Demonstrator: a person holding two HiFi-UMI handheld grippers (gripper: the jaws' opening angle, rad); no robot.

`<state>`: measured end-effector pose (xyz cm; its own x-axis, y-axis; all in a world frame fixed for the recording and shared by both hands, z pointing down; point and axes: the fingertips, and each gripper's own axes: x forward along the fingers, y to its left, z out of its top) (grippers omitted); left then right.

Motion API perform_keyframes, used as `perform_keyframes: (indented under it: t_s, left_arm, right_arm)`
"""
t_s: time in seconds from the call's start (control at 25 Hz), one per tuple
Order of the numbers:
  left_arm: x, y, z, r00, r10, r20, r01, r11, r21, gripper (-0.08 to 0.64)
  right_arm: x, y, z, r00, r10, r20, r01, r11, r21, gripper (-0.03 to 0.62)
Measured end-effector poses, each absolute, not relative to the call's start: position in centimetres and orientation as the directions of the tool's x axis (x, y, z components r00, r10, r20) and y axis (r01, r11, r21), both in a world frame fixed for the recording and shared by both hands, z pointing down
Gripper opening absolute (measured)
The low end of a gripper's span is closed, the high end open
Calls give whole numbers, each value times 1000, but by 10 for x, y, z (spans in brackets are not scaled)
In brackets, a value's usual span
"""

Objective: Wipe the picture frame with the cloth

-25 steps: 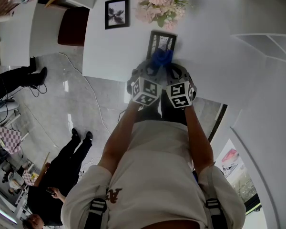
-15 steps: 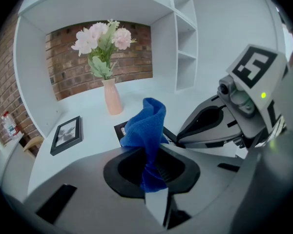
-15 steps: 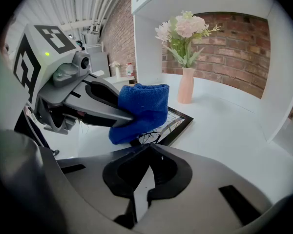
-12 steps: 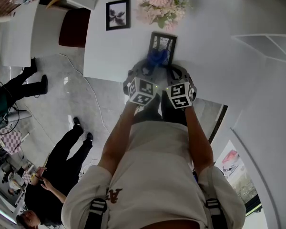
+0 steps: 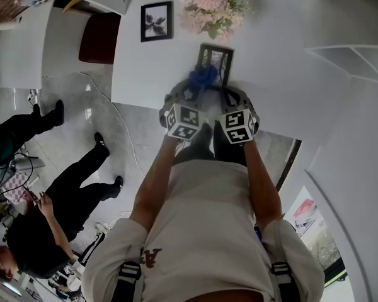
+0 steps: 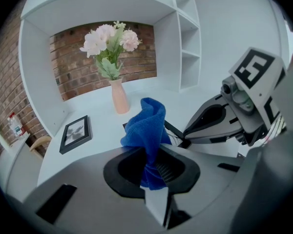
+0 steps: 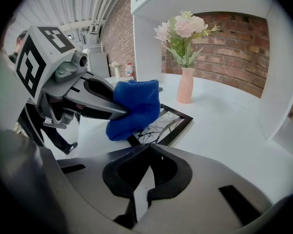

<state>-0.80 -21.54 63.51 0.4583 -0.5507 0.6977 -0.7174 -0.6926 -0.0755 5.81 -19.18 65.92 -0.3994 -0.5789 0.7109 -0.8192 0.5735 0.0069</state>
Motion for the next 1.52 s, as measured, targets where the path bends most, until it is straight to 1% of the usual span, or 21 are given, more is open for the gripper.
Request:
perform_keyframes:
  t_s: [0.36, 0.8, 1.08, 1.52]
  left_arm:
    - [-24, -222, 619, 434, -588, 683, -748, -658, -91, 49]
    - [14, -242, 564, 525, -628, 575, -724, -684, -86, 49]
    - [50, -248, 566, 579, -592, 560, -677, -732, -75, 49]
    - [77, -251, 604, 588, -527, 613, -630, -774, -60, 49]
  right_arm:
    - [58, -192, 660, -403, -579, 709, -819, 574, 2, -2]
    - [58, -192, 659, -403, -582, 706, -821, 570, 2, -3]
    - [57, -191, 659, -407, -582, 704, -822, 569, -6, -2]
    - [58, -191, 658, -419, -579, 699, -818, 576, -14, -2]
